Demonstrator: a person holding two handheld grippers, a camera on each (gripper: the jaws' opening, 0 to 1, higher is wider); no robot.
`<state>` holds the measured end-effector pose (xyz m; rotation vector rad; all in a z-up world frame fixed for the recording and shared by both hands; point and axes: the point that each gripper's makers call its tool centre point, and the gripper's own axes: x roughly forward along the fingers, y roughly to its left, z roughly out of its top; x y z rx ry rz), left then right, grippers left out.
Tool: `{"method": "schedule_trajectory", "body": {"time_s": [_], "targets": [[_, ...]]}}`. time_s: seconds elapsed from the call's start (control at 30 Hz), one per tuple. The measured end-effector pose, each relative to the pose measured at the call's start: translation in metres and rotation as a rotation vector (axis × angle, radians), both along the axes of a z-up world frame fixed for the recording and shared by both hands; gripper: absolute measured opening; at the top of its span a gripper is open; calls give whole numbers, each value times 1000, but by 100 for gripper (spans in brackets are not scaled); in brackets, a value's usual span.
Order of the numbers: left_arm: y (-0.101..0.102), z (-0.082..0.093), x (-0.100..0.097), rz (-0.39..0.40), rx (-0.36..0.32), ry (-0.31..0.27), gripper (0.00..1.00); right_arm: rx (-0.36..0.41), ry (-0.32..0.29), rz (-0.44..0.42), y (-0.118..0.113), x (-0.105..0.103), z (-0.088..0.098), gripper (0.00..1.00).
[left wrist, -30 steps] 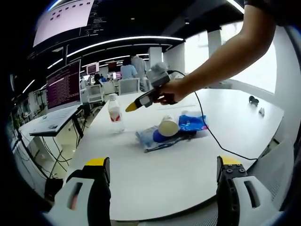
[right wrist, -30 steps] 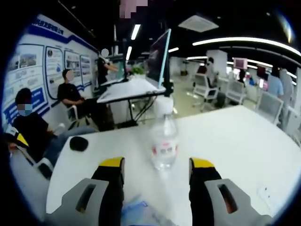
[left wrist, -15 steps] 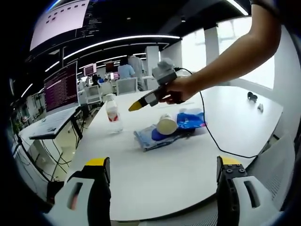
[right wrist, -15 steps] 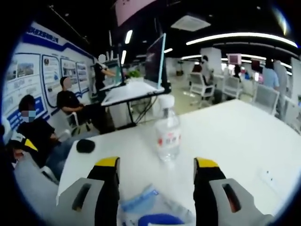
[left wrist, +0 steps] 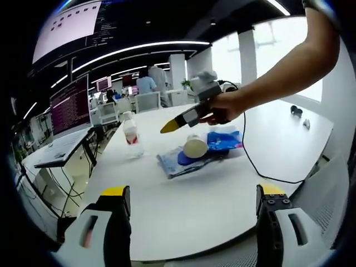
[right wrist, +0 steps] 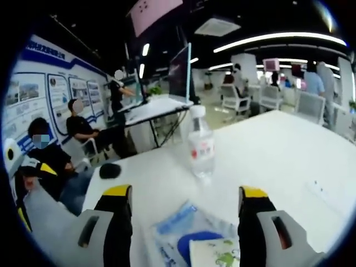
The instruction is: Arrange the tabletop items into an orderly group along one side of the table until the central work area is clear of visible clutter.
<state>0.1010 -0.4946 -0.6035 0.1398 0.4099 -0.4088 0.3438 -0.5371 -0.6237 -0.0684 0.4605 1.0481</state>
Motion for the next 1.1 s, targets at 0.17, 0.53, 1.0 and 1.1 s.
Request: {"method": "schedule_trajectory", "body": {"time_s": [0.17,0.53,1.0,1.1], "targets": [[1,1,1,11,-20,3,94,-1,0,-20,-12,-7,1,81],[3,0,0,25,-49,10,93,6,25,-39,-38,-25,5,90],[-1,-2,-2,7,-28,12,92,17,27,-64,-63,-43,11,92],[-1,-3,-2,3,-25,11,92,8,28,-65,-67,-46,11,92]]}}
